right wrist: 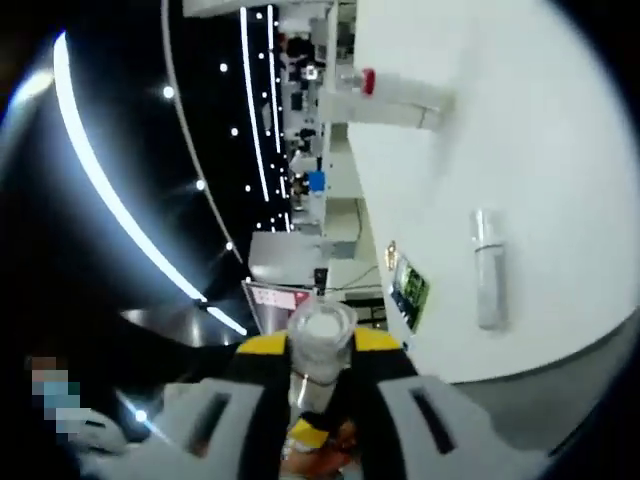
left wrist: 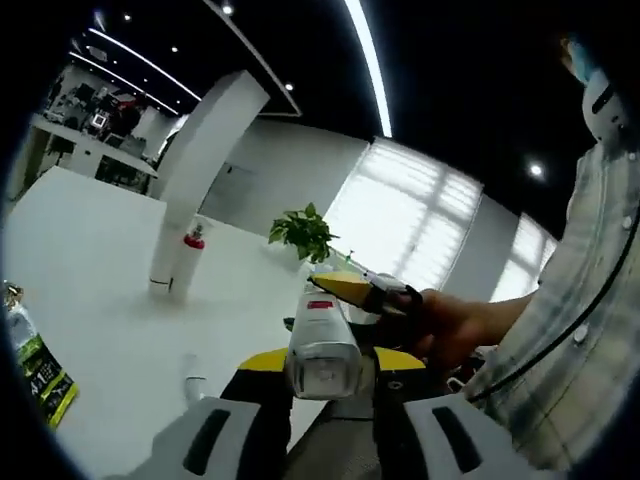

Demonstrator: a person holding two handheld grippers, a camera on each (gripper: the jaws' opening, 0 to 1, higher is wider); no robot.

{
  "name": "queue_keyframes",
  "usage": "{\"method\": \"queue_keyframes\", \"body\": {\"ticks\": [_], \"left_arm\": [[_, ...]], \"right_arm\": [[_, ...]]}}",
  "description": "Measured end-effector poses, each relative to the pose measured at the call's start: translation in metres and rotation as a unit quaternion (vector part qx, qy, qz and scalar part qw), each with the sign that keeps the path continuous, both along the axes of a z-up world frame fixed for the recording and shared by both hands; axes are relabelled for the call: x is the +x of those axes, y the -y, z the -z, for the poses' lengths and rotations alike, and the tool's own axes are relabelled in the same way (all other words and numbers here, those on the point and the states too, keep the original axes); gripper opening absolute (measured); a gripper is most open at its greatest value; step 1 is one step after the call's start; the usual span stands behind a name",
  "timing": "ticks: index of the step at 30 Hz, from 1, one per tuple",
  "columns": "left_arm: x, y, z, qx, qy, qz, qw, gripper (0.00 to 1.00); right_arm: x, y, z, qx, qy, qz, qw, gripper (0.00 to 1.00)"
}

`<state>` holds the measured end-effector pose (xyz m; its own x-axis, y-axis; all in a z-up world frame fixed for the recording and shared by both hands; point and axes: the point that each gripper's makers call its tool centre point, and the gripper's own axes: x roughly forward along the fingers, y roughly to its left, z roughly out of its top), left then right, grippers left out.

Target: Arrange the skincare products in the storage area until every visible bottle or jar stands upright without overlapping.

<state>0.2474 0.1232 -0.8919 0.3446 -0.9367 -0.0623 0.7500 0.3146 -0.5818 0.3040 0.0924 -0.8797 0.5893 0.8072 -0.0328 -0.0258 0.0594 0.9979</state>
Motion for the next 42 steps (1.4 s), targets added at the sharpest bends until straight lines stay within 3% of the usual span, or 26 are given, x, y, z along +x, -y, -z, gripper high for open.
{"method": "queue_keyframes", "body": {"ticks": [4, 6, 9, 11, 15, 16, 17, 19, 21, 22, 24, 26, 29, 33, 35, 36, 39, 41, 42], "left_arm": [[-0.003, 0.002, -0.001, -0.03, -0.046, 0.012, 0.9984, 0.36], [-0.006, 0.005, -0.002, -0.042, -0.068, 0.023, 0.9966, 0.36], [-0.012, 0.01, -0.004, -0.06, -0.101, 0.041, 0.9922, 0.36], [-0.015, 0.013, -0.006, -0.072, -0.113, 0.051, 0.9897, 0.36], [-0.021, 0.017, -0.001, -0.07, -0.133, 0.071, 0.9861, 0.32], [-0.026, 0.018, 0.0, -0.072, -0.142, 0.083, 0.9837, 0.31], [-0.03, 0.02, -0.006, -0.1, -0.171, 0.098, 0.9753, 0.3], [-0.039, 0.022, -0.009, -0.109, -0.183, 0.127, 0.9688, 0.28], [-0.044, 0.026, -0.008, -0.1, -0.179, 0.139, 0.9689, 0.28], [-0.046, 0.026, -0.008, -0.098, -0.179, 0.144, 0.9684, 0.28], [-0.055, 0.029, -0.007, -0.1, -0.195, 0.167, 0.9613, 0.28], [-0.058, 0.031, -0.009, -0.104, -0.191, 0.178, 0.9597, 0.27], [-0.056, 0.033, -0.016, -0.114, -0.184, 0.184, 0.9586, 0.26], [-0.028, 0.029, -0.018, -0.101, -0.14, 0.125, 0.977, 0.25], [-0.024, 0.029, -0.02, -0.096, -0.13, 0.118, 0.9798, 0.24], [-0.017, 0.028, -0.018, -0.085, -0.114, 0.1, 0.9847, 0.24], [-0.011, 0.028, -0.019, -0.082, -0.111, 0.089, 0.9863, 0.24], [-0.005, 0.026, -0.02, -0.088, -0.109, 0.072, 0.9875, 0.23], [0.001, 0.024, -0.018, -0.087, -0.112, 0.055, 0.9883, 0.23]], "right_arm": [[-0.002, 0.003, 0.002, -0.07, 0.044, -0.035, 0.9959, 0.19], [-0.008, -0.001, 0.001, -0.113, 0.078, -0.077, 0.9875, 0.19], [-0.019, -0.01, -0.002, -0.171, 0.136, -0.144, 0.9652, 0.19], [-0.025, -0.015, -0.008, -0.183, 0.172, -0.183, 0.9504, 0.19], [-0.033, -0.024, -0.031, -0.158, 0.238, -0.223, 0.932, 0.2], [-0.035, -0.026, -0.037, -0.157, 0.264, -0.23, 0.9235, 0.19], [-0.037, -0.027, -0.038, -0.162, 0.274, -0.239, 0.9175, 0.2], [-0.044, -0.029, -0.041, -0.158, 0.285, -0.265, 0.9073, 0.2], [-0.051, -0.031, -0.043, -0.158, 0.301, -0.29, 0.8943, 0.2], [-0.053, -0.031, -0.042, -0.159, 0.302, -0.296, 0.8919, 0.2], [-0.058, -0.033, -0.042, -0.159, 0.305, -0.316, 0.8845, 0.2], [-0.059, -0.034, -0.042, -0.152, 0.303, -0.32, 0.8846, 0.2], [-0.054, -0.034, -0.047, -0.136, 0.303, -0.301, 0.8939, 0.21], [-0.031, -0.025, -0.049, -0.164, 0.317, -0.251, 0.9, 0.21], [-0.026, -0.024, -0.051, -0.167, 0.313, -0.237, 0.9043, 0.21], [-0.021, -0.024, -0.051, -0.174, 0.31, -0.223, 0.9078, 0.2], [-0.012, -0.024, -0.052, -0.185, 0.315, -0.19, 0.9111, 0.2], [-0.007, -0.025, -0.052, -0.191, 0.309, -0.173, 0.9154, 0.2], [0.0, -0.024, -0.047, -0.212, 0.295, -0.151, 0.9194, 0.21]]}}
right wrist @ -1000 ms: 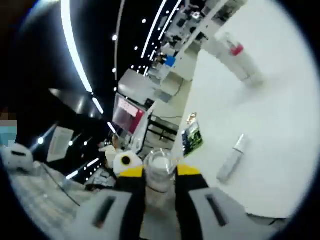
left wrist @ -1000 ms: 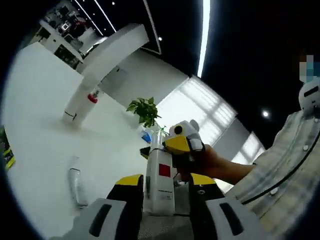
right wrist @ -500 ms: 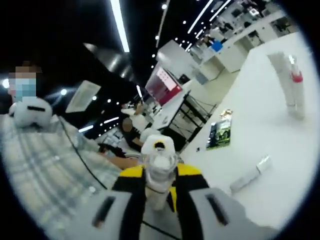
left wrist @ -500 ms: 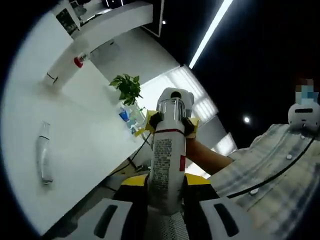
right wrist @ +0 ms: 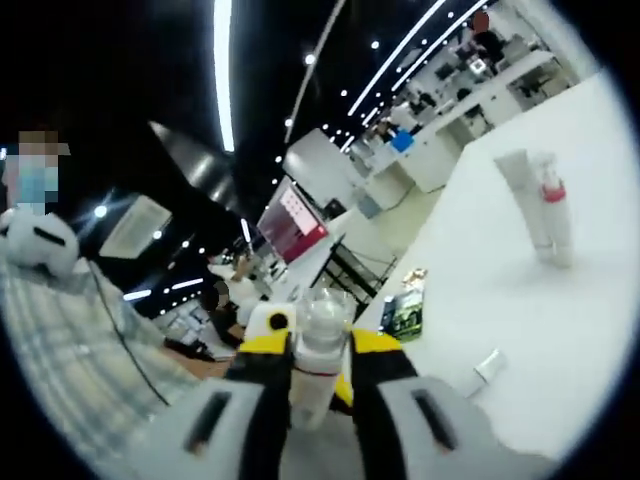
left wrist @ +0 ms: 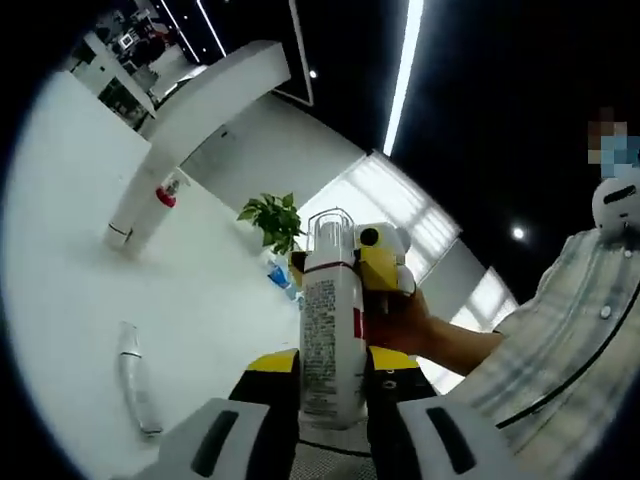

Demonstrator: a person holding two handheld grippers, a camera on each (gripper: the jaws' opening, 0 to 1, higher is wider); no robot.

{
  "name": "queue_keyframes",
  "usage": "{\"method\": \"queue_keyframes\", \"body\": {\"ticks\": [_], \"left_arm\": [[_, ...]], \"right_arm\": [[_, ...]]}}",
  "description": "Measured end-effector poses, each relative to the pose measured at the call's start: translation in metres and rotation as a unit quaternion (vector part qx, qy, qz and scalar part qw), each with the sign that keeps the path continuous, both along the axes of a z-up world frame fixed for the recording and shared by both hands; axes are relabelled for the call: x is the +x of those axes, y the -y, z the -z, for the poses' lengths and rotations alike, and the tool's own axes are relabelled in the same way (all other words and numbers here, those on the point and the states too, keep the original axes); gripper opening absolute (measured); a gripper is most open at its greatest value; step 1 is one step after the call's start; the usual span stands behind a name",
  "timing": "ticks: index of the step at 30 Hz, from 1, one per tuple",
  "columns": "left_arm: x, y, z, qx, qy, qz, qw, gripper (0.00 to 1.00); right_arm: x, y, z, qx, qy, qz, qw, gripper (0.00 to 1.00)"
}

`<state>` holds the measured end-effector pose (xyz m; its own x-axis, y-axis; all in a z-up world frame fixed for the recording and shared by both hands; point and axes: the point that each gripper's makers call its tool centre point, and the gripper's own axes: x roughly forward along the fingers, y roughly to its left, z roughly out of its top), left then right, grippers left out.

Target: Arrange the skincare products in the storage area until every visible bottle or jar stands upright without overlapping.

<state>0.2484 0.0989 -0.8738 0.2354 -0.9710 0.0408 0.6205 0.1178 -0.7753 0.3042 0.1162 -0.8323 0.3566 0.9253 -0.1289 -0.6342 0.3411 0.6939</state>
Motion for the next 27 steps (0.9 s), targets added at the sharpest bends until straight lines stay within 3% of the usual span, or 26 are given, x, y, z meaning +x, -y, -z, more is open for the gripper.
{"method": "queue_keyframes", "body": {"ticks": [3, 8, 9, 13, 16, 21, 27], "left_arm": [[0.007, -0.003, 0.006, 0.018, 0.003, -0.024, 0.9995, 0.23], [0.023, -0.016, 0.017, 0.082, 0.033, -0.074, 0.9933, 0.23], [0.025, -0.019, 0.02, 0.1, 0.041, -0.08, 0.991, 0.23], [0.031, -0.025, 0.026, 0.172, 0.104, -0.092, 0.9754, 0.23], [0.032, -0.026, 0.028, 0.201, 0.129, -0.094, 0.9665, 0.23], [0.034, -0.031, 0.03, 0.192, 0.119, -0.101, 0.9689, 0.23], [0.038, -0.033, 0.028, 0.18, 0.108, -0.111, 0.9715, 0.23]], "right_arm": [[0.006, 0.001, 0.007, -0.028, 0.002, 0.019, 0.9994, 0.23], [0.014, -0.003, 0.025, -0.057, -0.037, 0.059, 0.9959, 0.29], [0.015, -0.004, 0.028, -0.058, -0.054, 0.071, 0.9943, 0.29], [0.012, -0.014, 0.031, -0.047, -0.078, 0.08, 0.9926, 0.26], [0.01, -0.021, 0.037, -0.046, -0.096, 0.085, 0.9907, 0.22], [0.013, -0.024, 0.037, -0.04, -0.096, 0.099, 0.9897, 0.22], [0.009, -0.03, 0.041, -0.046, -0.095, 0.084, 0.9909, 0.22]]}}
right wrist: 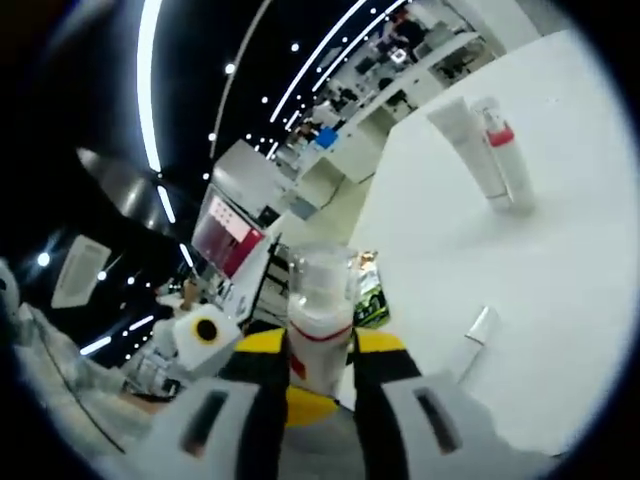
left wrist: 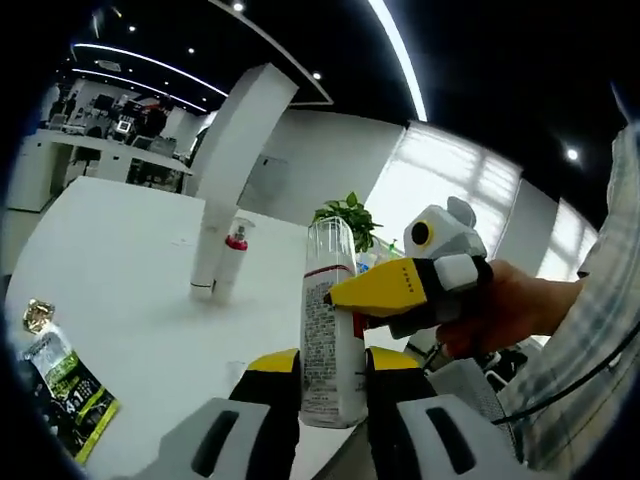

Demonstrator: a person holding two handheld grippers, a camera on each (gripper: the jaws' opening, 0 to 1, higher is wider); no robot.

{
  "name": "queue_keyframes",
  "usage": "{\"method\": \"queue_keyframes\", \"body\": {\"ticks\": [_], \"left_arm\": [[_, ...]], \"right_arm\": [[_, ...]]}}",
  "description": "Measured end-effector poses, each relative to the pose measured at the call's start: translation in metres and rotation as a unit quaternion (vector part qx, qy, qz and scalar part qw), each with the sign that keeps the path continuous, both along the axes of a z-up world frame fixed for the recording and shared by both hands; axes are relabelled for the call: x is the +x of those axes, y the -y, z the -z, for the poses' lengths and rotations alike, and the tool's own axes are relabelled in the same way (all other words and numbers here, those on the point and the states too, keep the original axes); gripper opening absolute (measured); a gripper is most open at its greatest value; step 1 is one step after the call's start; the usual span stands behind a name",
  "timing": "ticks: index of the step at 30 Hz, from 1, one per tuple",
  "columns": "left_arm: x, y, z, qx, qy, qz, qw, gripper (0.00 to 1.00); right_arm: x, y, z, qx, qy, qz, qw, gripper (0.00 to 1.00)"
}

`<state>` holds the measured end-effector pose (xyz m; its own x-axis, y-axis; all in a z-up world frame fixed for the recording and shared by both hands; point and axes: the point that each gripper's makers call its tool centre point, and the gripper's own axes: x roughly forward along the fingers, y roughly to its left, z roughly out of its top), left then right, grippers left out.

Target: Arrange the skincare products in the storage area until every visible bottle or jar stands upright without overlapping.

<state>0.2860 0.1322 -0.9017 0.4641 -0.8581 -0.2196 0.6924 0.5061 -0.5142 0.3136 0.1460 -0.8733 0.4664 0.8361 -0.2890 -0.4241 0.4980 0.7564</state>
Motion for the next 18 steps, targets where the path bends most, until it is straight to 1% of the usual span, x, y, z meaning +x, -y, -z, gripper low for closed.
{"method": "queue_keyframes", "body": {"ticks": [1, 2, 3, 4, 6, 7, 9, 10, 11, 12, 13, 14, 15, 16, 18], "left_arm": [[0.0, 0.0, -0.001, -0.003, -0.001, 0.001, 1.0, 0.23], [-0.001, 0.001, -0.001, -0.016, -0.015, 0.002, 0.9998, 0.24], [-0.001, 0.002, 0.0, -0.022, -0.021, 0.005, 0.9995, 0.24], [0.0, 0.002, 0.001, -0.018, -0.019, 0.006, 0.9996, 0.24], [-0.002, 0.002, 0.005, -0.005, -0.021, 0.023, 0.9995, 0.24], [-0.002, 0.0, 0.004, 0.0, -0.016, 0.024, 0.9996, 0.24], [0.003, -0.006, 0.002, 0.014, 0.016, 0.018, 0.9996, 0.25], [0.003, -0.01, 0.003, 0.027, 0.018, 0.022, 0.9992, 0.25], [0.006, -0.016, 0.006, 0.047, 0.024, 0.018, 0.9984, 0.28], [0.009, -0.022, 0.008, 0.06, 0.027, 0.012, 0.9977, 0.32], [0.011, -0.029, 0.011, 0.075, 0.029, 0.003, 0.9967, 0.36], [0.012, -0.035, 0.012, 0.086, 0.034, 0.001, 0.9957, 0.38], [0.01, -0.038, 0.013, 0.089, 0.037, 0.006, 0.9953, 0.38], [0.01, -0.044, 0.015, 0.099, 0.035, 0.003, 0.9945, 0.38], [0.011, -0.061, 0.024, 0.144, 0.05, -0.002, 0.9883, 0.38]], "right_arm": [[0.0, -0.001, -0.001, -0.002, 0.005, -0.002, 1.0, 0.21], [0.0, -0.001, -0.002, -0.016, 0.017, -0.006, 0.9997, 0.21], [0.0, -0.002, -0.004, -0.018, 0.027, -0.012, 0.9994, 0.21], [-0.002, -0.003, -0.003, -0.033, 0.041, -0.026, 0.9983, 0.2], [-0.003, -0.006, -0.002, -0.047, 0.052, -0.042, 0.9967, 0.2], [-0.003, -0.008, -0.004, -0.044, 0.053, -0.043, 0.9967, 0.2], [0.0, -0.01, -0.007, -0.044, 0.065, -0.046, 0.9959, 0.2], [0.004, -0.009, -0.008, -0.054, 0.079, -0.045, 0.9945, 0.2], [0.009, -0.007, -0.008, -0.07, 0.096, -0.044, 0.9919, 0.2], [0.01, -0.007, -0.01, -0.073, 0.102, -0.047, 0.991, 0.2], [0.013, -0.007, -0.013, -0.077, 0.115, -0.051, 0.9891, 0.2], [0.018, -0.006, -0.015, -0.087, 0.133, -0.05, 0.986, 0.2], [0.021, -0.004, -0.016, -0.096, 0.147, -0.053, 0.9831, 0.2], [0.025, -0.002, -0.017, -0.11, 0.161, -0.055, 0.9792, 0.2], [0.033, 0.002, -0.017, -0.128, 0.182, -0.052, 0.9736, 0.2]]}}
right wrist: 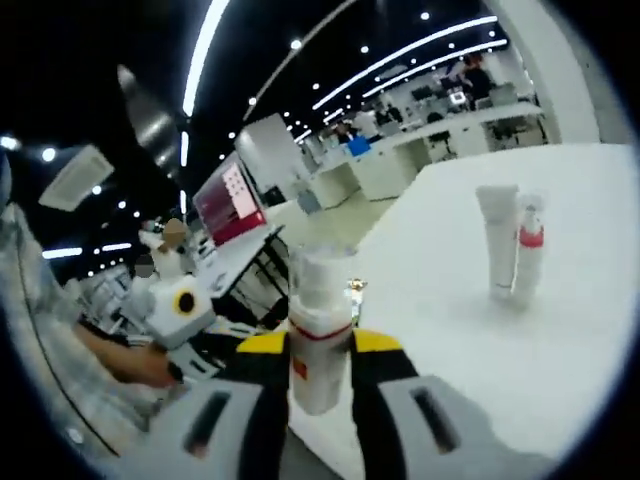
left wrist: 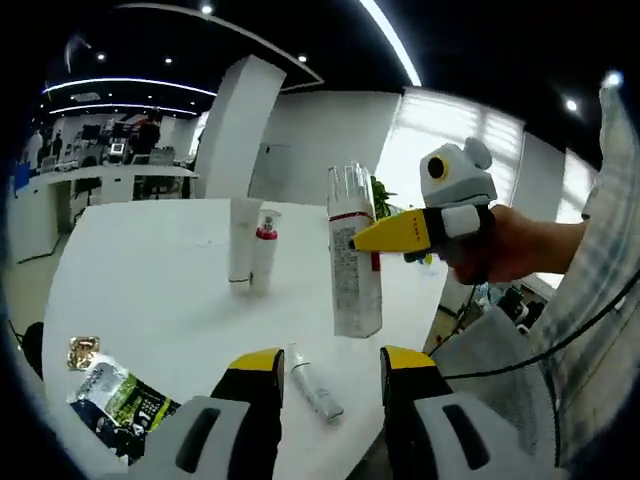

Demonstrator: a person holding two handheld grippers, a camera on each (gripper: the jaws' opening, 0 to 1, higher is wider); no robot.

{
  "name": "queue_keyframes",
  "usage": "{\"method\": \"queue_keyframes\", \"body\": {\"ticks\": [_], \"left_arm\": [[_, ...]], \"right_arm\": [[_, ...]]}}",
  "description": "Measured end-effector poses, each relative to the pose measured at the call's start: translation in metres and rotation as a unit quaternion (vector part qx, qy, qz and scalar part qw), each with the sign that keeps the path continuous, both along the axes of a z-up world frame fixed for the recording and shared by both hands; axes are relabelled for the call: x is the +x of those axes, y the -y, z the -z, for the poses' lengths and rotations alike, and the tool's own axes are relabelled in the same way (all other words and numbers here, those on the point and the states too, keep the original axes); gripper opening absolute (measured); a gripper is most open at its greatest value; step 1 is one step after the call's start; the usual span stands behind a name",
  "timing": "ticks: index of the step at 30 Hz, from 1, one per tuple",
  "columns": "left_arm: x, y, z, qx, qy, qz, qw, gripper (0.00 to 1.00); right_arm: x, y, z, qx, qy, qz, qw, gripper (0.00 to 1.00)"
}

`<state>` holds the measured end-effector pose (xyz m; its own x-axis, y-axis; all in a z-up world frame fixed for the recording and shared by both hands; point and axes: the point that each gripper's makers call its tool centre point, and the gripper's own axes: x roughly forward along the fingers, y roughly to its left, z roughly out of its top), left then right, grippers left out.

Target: Arrange the skincare products in the storage area until every visible bottle or jar stands upright without overlapping.

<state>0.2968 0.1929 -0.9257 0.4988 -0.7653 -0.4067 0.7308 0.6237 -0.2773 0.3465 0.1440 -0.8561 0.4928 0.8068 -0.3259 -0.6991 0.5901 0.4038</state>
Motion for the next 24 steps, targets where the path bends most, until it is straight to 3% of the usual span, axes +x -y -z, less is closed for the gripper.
{"method": "queue_keyframes", "body": {"ticks": [1, 3, 5, 10, 13, 17, 24], "left_arm": [[0.0, -0.009, 0.005, 0.025, 0.009, -0.007, 0.9996, 0.38], [0.001, -0.018, 0.009, 0.049, 0.018, -0.015, 0.9985, 0.38], [0.004, -0.028, 0.013, 0.069, 0.026, -0.035, 0.9967, 0.38], [0.008, -0.035, 0.021, 0.097, 0.042, -0.054, 0.9929, 0.38], [0.008, -0.033, 0.03, 0.104, 0.035, -0.054, 0.9925, 0.38], [0.006, -0.036, 0.034, 0.129, 0.031, -0.054, 0.9896, 0.38], [-0.004, -0.045, 0.046, 0.145, 0.023, -0.071, 0.9866, 0.38]], "right_arm": [[0.005, 0.002, 0.0, -0.007, 0.013, 0.002, 0.9999, 0.2], [0.01, 0.004, 0.0, -0.006, 0.018, 0.006, 0.9998, 0.2], [0.022, 0.009, 0.004, -0.02, 0.042, 0.014, 0.9988, 0.2], [0.037, 0.012, 0.011, -0.046, 0.083, 0.012, 0.9954, 0.2], [0.046, 0.013, 0.014, -0.06, 0.111, 0.01, 0.992, 0.2], [0.06, 0.016, 0.018, -0.064, 0.119, 0.019, 0.9907, 0.2], [0.086, 0.023, 0.037, -0.068, 0.117, 0.036, 0.9901, 0.2]]}}
